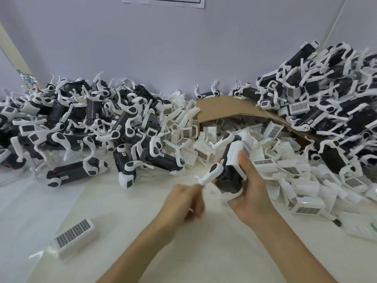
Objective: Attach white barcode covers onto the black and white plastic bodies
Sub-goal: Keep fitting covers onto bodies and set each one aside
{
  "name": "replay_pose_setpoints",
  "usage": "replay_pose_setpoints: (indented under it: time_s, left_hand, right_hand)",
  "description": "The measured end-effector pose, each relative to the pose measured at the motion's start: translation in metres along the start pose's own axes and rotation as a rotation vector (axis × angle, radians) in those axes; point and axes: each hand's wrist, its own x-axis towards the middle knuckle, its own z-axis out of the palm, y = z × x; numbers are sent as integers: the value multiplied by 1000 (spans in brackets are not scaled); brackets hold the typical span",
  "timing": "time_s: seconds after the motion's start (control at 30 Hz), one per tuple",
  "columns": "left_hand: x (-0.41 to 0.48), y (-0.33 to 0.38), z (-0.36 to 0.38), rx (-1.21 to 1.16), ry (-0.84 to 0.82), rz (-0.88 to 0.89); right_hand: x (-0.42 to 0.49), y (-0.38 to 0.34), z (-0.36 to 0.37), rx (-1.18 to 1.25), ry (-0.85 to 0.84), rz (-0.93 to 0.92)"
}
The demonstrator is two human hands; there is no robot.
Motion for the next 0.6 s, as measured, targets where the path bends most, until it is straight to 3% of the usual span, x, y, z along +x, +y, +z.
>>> replay_pose_setpoints:
  time_s: [0.1, 0.17, 0.23, 0.3, 0.47, 0.6]
  left_hand:
    - [6, 1, -22, -182, 329, 157]
    - [3, 6, -25, -136, 271, 290]
    - [1, 5, -16, -21, 81, 312]
    - [1, 3, -7, 54, -9, 300]
    - [1, 6, -16, -231, 127, 168]
    - [3, 3, -18, -302, 190, 227]
  right_hand:
    - [3, -3, -4, -310, 38, -39]
    - [2, 4, -3, -578, 74, -72]
    - [0, 15, -2, -799, 39, -59]
    - [-1, 23, 0, -934, 24, 0]
    - [2, 16, -1, -743, -42, 111]
    - [-1, 22, 1, -1055, -73, -58]
